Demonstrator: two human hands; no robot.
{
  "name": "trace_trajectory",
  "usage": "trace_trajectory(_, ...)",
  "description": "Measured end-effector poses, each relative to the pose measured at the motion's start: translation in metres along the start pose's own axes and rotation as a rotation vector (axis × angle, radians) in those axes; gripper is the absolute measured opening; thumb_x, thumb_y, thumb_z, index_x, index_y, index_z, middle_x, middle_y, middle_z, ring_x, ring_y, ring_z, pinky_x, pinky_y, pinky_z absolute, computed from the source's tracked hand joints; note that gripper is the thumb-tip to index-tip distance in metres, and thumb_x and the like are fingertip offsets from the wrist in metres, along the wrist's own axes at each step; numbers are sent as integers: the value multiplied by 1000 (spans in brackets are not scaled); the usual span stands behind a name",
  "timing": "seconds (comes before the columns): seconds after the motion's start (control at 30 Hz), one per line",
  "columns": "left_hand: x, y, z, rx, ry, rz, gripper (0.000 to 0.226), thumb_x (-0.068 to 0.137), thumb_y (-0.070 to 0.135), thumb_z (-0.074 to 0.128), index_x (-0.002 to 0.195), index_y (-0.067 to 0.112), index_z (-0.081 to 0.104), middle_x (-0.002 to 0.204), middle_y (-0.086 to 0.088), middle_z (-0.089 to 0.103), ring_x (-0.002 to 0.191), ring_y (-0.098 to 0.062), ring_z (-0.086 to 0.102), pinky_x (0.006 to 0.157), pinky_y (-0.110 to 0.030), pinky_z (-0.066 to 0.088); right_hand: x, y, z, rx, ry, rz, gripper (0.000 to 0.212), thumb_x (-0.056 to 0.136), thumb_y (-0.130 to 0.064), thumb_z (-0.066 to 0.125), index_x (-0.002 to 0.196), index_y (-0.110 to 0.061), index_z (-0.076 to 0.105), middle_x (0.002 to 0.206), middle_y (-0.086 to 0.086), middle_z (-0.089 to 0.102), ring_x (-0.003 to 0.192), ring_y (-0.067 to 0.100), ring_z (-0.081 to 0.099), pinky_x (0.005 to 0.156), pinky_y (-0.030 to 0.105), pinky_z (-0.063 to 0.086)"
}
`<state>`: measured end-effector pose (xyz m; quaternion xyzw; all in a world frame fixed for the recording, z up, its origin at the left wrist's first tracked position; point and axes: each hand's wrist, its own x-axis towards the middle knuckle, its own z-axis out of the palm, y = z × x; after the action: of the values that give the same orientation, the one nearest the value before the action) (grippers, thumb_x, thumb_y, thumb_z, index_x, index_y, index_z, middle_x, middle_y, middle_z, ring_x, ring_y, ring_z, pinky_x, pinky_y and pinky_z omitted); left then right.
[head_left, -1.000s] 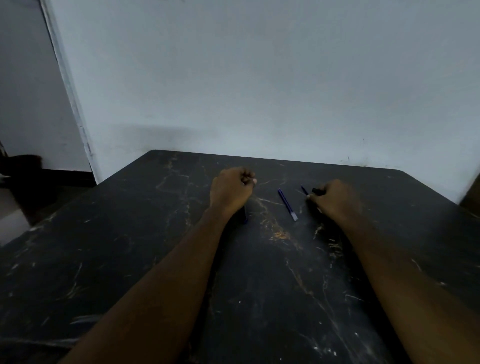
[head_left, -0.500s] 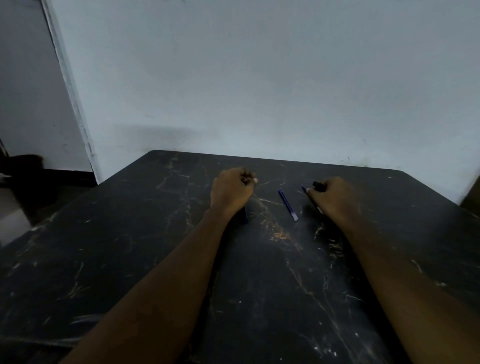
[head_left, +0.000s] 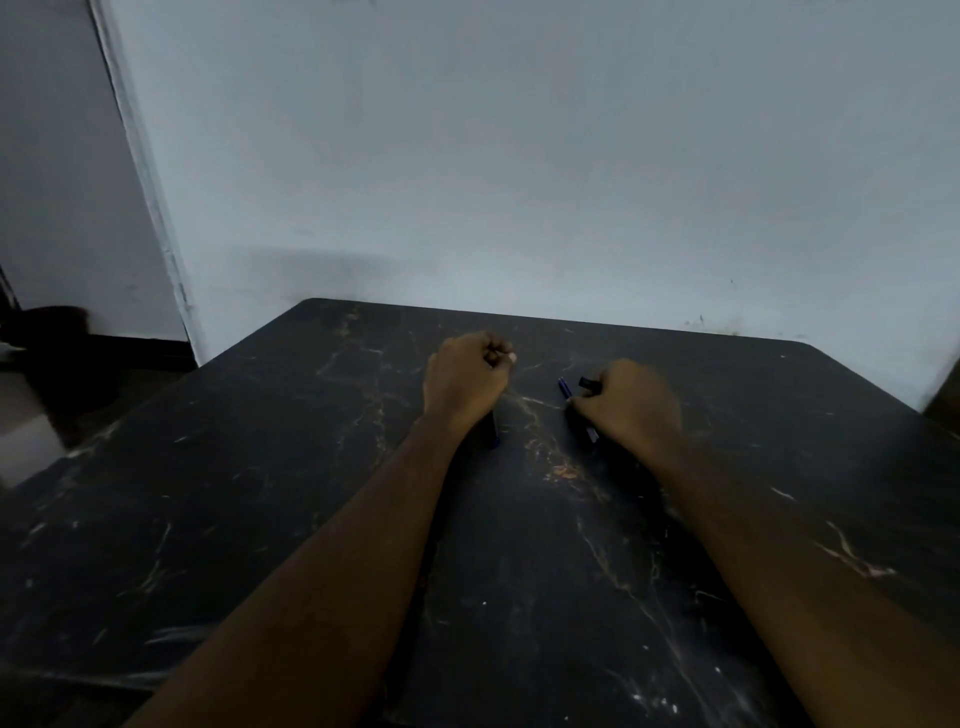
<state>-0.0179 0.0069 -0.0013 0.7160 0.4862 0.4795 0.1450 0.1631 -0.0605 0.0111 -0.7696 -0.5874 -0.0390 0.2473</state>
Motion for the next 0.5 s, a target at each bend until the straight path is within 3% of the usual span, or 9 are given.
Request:
trace_trajectory(0.23, -1, 2, -1, -1, -3, 13, 10, 87, 31, 66, 93, 27, 73, 80, 14, 67, 79, -6, 64, 77, -28, 54, 0, -3, -1, 34, -74, 59, 30, 77, -42, 67, 66, -18, 54, 65, -1, 59, 61, 14, 58, 53, 25, 44)
trace_trajectory(0.5, -1, 2, 0, 0, -7, 13, 11, 87, 33, 66, 92, 27, 73, 77, 15, 65, 77, -5, 63, 74, -26, 53, 2, -4, 0, 64, -97, 74, 26, 77, -42, 68, 72, -18, 57, 67, 1, 61, 63, 15, 60, 54, 28, 49)
